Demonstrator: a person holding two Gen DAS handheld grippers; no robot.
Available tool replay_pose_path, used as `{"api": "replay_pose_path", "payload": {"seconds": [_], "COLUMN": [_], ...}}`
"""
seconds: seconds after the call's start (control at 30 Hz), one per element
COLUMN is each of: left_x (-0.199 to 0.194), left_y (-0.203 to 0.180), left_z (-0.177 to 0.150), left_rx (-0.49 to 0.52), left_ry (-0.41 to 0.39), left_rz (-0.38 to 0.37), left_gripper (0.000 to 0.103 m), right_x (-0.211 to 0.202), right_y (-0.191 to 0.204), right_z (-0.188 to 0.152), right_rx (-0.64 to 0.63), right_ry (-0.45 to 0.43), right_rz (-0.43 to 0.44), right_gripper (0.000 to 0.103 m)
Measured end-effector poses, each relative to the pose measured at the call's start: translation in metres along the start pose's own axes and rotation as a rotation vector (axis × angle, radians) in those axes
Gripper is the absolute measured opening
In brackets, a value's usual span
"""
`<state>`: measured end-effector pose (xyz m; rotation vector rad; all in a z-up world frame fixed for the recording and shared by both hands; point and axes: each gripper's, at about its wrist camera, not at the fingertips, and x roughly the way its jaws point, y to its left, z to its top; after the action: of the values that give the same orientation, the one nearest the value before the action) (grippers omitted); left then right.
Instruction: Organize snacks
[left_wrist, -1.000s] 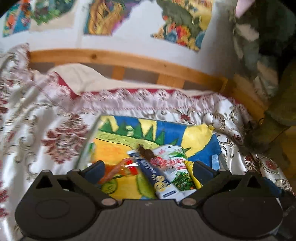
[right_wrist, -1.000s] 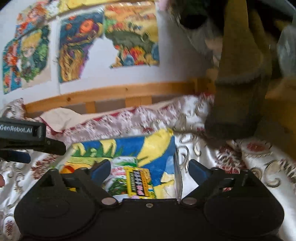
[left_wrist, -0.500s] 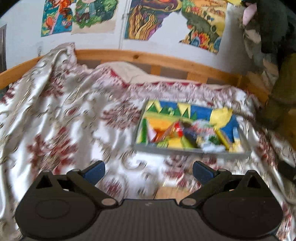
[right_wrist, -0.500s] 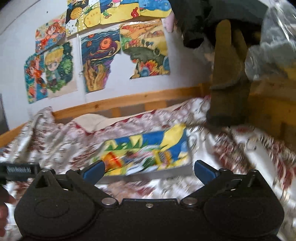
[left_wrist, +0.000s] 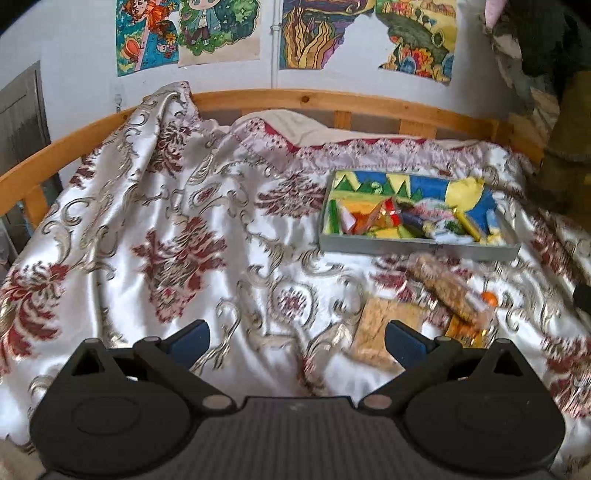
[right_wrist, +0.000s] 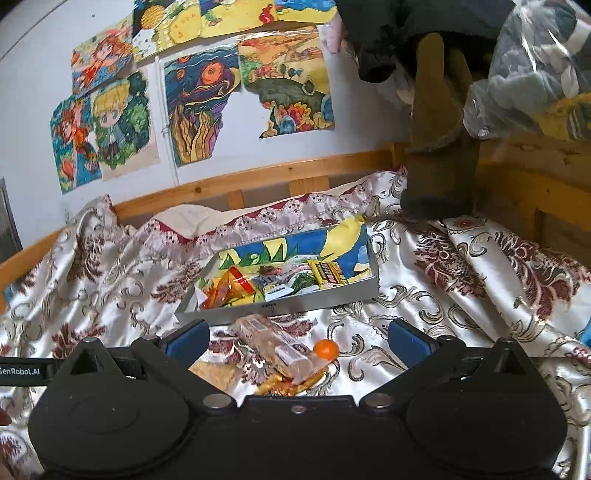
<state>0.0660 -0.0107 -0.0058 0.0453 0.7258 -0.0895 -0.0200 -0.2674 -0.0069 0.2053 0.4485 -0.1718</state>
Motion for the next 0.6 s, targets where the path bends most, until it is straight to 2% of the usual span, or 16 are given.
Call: {"api": "replay_pose_path", "payload": {"seconds": [0.17,0.6], "left_x": [-0.010,-0.017], "left_y": [0.000,0.005], "left_z": [-0.014,-0.021], "left_rx": [0.025,0.014], "left_ry": [0.013,0.034], "left_rz": [0.034,0.034], "left_gripper": [0.103,0.103], "right_x": [-0.012,-0.021], "right_y": [0.010,0.035], "right_z": [-0.013,-0.027], "right_rx": [-0.056,-0.201], "right_ry": [0.035,0.065], "right_rz": [-0.045,-0.027], "right_gripper": [0.102,0.102]}}
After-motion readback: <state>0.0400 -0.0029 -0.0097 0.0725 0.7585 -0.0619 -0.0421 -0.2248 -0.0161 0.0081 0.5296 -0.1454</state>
